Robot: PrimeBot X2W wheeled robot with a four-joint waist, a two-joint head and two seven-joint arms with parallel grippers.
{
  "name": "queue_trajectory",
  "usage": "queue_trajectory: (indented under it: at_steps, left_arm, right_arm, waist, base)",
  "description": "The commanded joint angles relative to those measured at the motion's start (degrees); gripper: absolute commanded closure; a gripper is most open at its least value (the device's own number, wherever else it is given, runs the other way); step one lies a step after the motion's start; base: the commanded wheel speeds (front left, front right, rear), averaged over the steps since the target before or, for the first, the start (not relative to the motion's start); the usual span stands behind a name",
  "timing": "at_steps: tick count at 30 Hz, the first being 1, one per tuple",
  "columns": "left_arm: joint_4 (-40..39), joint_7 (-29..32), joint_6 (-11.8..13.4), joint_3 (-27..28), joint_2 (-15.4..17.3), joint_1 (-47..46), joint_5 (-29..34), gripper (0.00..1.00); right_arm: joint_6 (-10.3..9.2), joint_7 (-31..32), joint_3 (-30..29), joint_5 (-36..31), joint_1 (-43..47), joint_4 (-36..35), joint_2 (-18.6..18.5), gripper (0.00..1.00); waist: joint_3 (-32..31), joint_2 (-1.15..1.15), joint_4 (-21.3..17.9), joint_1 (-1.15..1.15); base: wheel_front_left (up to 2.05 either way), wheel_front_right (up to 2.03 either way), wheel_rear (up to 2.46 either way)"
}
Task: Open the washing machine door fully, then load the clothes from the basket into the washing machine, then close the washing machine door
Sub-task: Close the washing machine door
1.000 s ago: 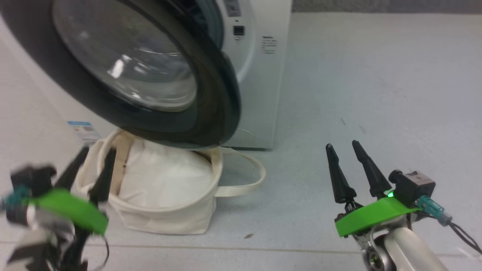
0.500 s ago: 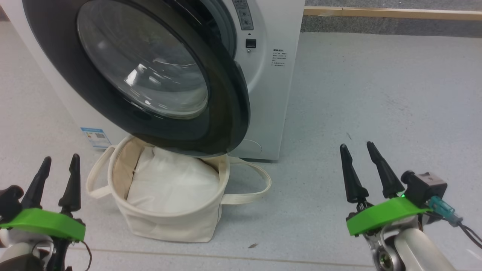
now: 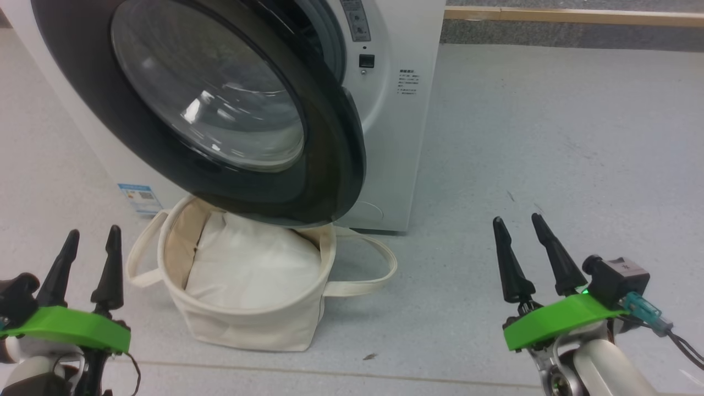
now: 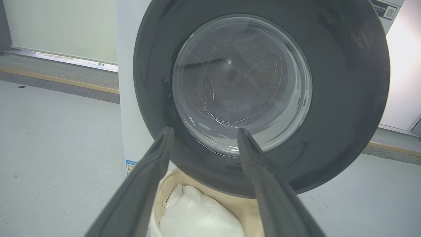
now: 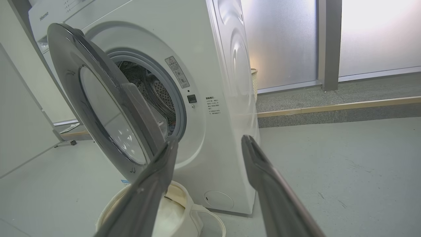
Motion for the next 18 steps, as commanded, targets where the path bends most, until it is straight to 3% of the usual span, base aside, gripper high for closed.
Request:
queue_trajectory:
  at_steps: [1, 2, 3, 9, 14, 18]
  left_arm:
    - [-1.66, -0.68, -0.31, 2.15, 1.98, -2.25, -0.26, 0.0]
    - [-1.6, -0.68, -0.32, 2.12, 1.96, -2.43, -0.34, 0.0]
    - [-1.54, -0.68, -0.32, 2.03, 1.89, -2.63, -0.39, 0.0]
    - [-1.73, -0.68, -0.32, 0.71, 1.15, -3.57, -0.57, 0.0]
    - [-2.1, -0.69, -0.32, -1.29, 0.37, -4.01, -0.66, 0.0]
    - [-2.51, -0.69, -0.32, -3.66, -0.53, -4.8, -0.52, 0.0]
  right_arm:
    - [0.03, -0.29, 1.07, 0.4, -1.22, -2.23, -0.6, 0.16]
    - [0.03, -0.29, 1.49, 0.47, -1.52, -2.28, -0.74, 0.84]
    - [0.03, -0.29, 2.23, 0.6, -2.0, -2.29, -0.86, 1.0]
    - [0.03, -0.29, 11.98, 1.92, -8.42, 0.18, -0.86, 1.0]
    - [0.03, -0.29, 21.13, 4.57, -16.33, 8.36, 0.27, 1.0]
    - [0.03, -0.29, 25.04, 7.89, -22.78, 15.68, 0.83, 1.0]
  waist:
    - [0.15, 0.0, 0.25, 0.0]
    - [0.28, 0.0, 0.49, 0.0]
    - [0.4, 0.0, 0.77, 0.0]
    - [0.91, 0.0, 3.64, 0.0]
    - [1.3, 0.0, 7.29, 0.0]
    - [2.34, 0.0, 10.98, 0.0]
  base:
    - [0.0, 0.0, 0.0]
    - [0.0, 0.0, 0.0]
    - [0.0, 0.0, 0.0]
    - [0.0, 0.0, 0.0]
    - [0.0, 0.0, 0.0]
    - [0.0, 0.0, 0.0]
